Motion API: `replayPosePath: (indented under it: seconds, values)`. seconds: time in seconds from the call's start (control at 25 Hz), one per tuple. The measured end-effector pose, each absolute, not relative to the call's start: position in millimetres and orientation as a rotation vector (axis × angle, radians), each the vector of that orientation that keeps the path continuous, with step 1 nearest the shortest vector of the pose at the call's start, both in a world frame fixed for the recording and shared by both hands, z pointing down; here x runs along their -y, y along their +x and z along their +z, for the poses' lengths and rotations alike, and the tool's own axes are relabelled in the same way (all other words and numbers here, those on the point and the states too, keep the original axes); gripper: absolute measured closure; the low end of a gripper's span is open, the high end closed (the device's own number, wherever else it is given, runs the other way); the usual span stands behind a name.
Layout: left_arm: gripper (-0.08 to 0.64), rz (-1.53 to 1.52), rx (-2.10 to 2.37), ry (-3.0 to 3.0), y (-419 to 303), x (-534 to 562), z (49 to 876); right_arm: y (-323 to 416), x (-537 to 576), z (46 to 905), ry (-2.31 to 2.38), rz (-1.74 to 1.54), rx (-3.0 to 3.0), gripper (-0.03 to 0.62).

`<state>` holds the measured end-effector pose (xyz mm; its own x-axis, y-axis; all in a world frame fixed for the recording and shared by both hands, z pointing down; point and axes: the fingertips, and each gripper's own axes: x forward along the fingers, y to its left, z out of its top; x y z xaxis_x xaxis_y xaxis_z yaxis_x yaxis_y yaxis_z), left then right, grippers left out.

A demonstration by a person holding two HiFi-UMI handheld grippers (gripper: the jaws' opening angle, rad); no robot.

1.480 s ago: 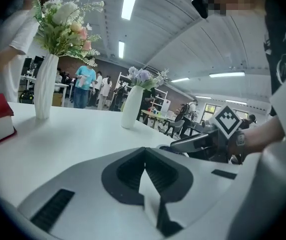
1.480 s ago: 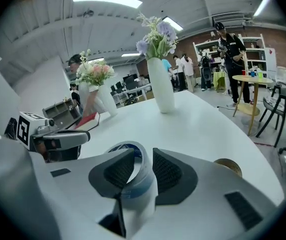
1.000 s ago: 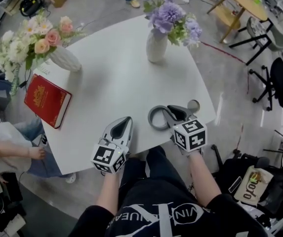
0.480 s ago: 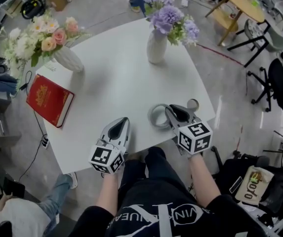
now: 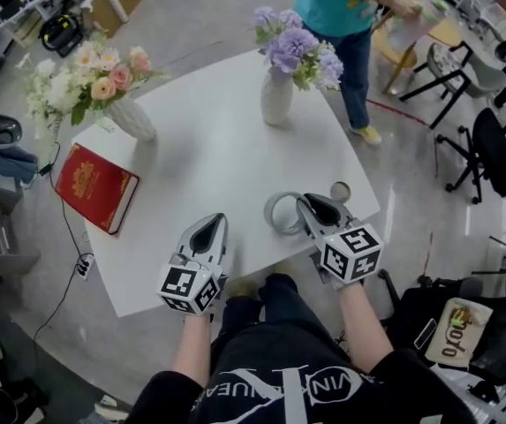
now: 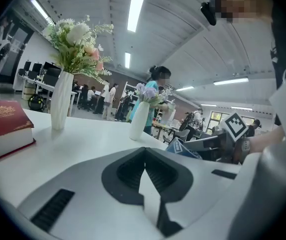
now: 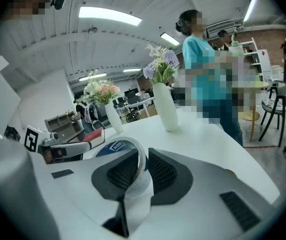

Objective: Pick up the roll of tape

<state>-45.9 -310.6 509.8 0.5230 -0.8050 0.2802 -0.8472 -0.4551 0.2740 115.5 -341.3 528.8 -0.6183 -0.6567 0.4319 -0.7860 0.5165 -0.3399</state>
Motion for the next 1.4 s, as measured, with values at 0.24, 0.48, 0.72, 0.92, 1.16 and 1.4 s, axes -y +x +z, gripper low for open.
replayPosePath:
  seconds: [0.24,0.48,0.72,0.92,1.16,1.4]
  values:
    - [0.56,0.129,1.377,2.404,-53.1,310.2,495.5,109.3,338.1,511.0,1.232,0.725,2.555,0.518]
    - [0.56,0.092,1.393,2.421,-61.9,314.1,481.5,104.2,339.0,492.7,1.261,0.72,2.605,0.518]
    - [0.56,0.066,1.404,2.436,-68.3,315.6,469.3,100.8,338.8,476.9,1.278,0.702,2.642,0.519]
    - [0.56,0.04,1.42,2.45,-71.9,318.1,457.8,98.0,339.0,463.9,1.283,0.676,2.681,0.52]
    - [0.56,0.009,1.448,2.476,-73.7,319.5,439.3,100.7,337.7,449.5,1.299,0.655,2.72,0.52]
    - [0.56,-0.027,1.467,2.497,-73.4,319.5,422.0,102.3,337.3,435.8,1.305,0.63,2.757,0.52]
